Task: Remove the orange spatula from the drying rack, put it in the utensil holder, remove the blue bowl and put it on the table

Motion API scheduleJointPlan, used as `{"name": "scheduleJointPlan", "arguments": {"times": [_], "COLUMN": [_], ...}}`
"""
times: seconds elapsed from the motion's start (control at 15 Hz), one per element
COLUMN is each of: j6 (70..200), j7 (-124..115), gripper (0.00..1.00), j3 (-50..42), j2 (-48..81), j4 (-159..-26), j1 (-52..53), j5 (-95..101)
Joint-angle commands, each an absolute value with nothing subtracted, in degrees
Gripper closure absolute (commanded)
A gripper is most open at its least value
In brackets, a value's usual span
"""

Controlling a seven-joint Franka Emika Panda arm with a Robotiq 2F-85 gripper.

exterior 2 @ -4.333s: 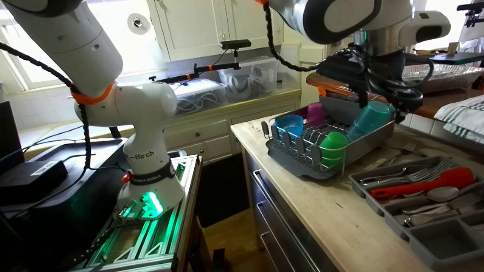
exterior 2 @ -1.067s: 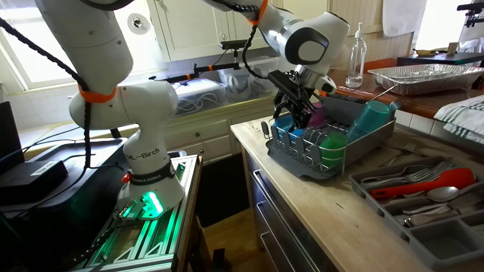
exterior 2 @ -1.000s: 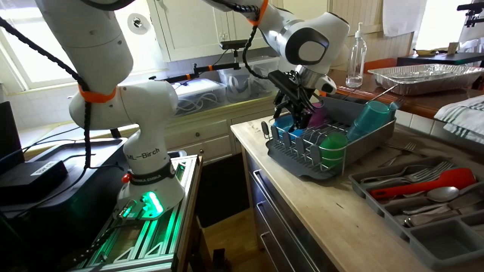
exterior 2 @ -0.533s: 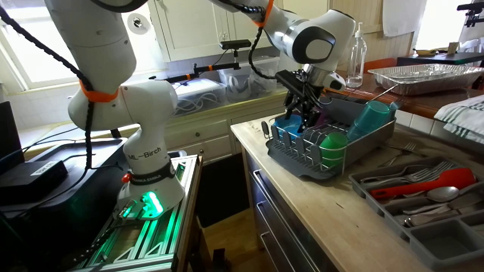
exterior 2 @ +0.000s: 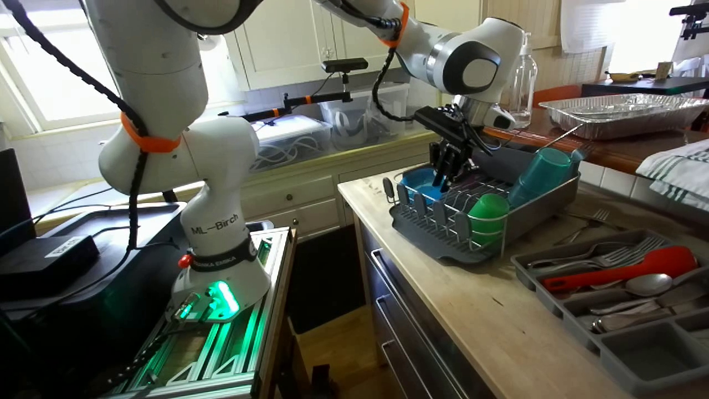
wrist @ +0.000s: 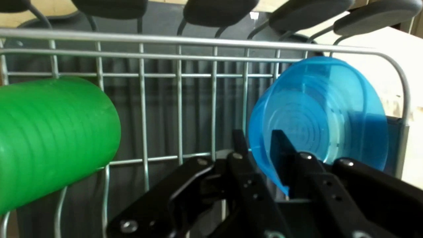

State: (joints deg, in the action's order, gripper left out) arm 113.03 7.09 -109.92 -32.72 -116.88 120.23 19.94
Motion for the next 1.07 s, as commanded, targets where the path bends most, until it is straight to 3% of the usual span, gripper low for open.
{"name": "scheduleJointPlan", "arguments": {"times": [0.0,0.2,0.4,1.0], "j6": [111.5,109.9,109.7,116.0], "j7": [6.4,6.5,8.1,9.9], "gripper": [1.00,1.00,0.99,0.99], "j3": [-111.9,-111.8,-106.0,-78.9], "j2": [-36.9,-37.5,-33.4,-22.4], "j4": [-113.8,-112.9,-115.8,-125.7], "j1": [123.4,123.6,116.9,81.3], "j5": [22.9,23.1,20.9,12.6]}}
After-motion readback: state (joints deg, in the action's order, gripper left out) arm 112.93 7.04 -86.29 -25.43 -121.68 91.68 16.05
